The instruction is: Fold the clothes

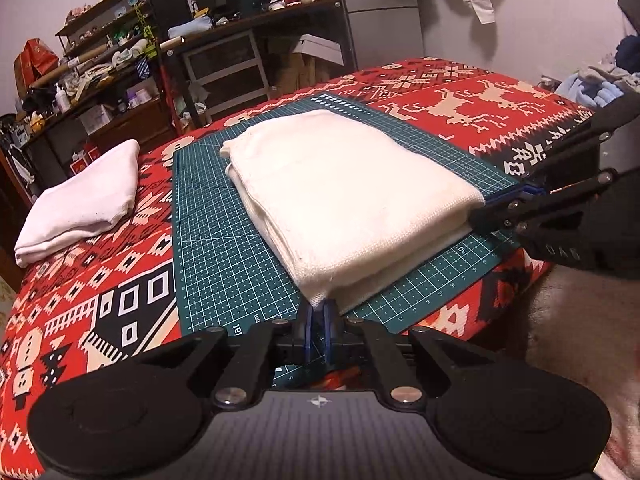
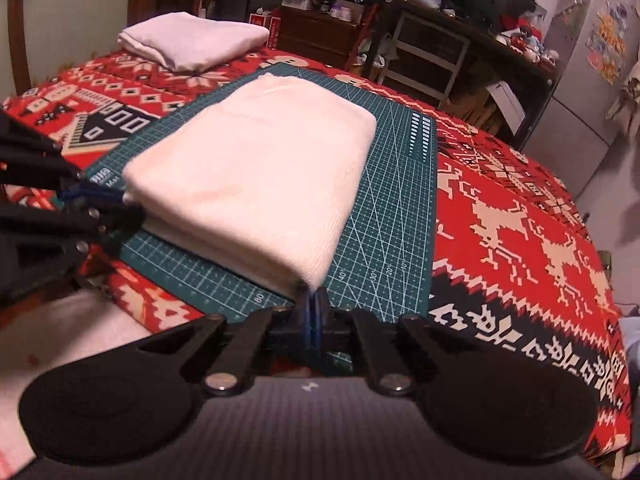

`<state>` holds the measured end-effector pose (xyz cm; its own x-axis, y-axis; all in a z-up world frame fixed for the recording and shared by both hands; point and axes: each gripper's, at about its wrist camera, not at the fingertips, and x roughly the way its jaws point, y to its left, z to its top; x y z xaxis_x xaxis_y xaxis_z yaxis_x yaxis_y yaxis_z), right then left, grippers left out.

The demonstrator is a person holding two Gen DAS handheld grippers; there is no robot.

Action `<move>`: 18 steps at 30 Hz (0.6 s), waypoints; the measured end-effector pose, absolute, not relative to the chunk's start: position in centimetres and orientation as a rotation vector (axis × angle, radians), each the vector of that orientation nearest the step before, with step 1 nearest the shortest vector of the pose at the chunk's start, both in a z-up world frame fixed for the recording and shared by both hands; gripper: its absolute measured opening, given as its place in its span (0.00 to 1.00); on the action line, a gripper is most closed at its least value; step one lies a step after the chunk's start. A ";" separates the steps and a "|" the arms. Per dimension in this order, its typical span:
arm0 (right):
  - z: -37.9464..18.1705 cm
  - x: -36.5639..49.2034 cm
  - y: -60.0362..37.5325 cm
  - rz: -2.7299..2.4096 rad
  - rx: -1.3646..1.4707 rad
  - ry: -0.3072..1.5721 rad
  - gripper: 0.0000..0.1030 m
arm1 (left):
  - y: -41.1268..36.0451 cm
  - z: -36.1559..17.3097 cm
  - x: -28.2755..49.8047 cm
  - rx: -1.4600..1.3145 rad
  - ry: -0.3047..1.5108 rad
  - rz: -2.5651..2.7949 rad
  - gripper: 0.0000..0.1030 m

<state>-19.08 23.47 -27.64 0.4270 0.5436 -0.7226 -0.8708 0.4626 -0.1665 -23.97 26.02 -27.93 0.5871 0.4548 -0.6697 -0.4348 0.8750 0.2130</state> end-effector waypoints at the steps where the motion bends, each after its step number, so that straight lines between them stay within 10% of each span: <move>1: -27.6 -18.7 23.4 0.945 -0.554 0.664 0.04 | 26.0 -27.9 -24.0 0.024 0.791 0.519 0.07; 11: -26.0 -17.7 20.0 1.013 -0.417 0.765 0.09 | 26.4 -25.3 -27.0 -0.173 0.783 0.438 0.09; 18: -24.3 -16.9 18.6 0.974 -0.325 0.824 0.47 | 25.5 -23.0 -26.5 -0.178 0.771 0.421 0.69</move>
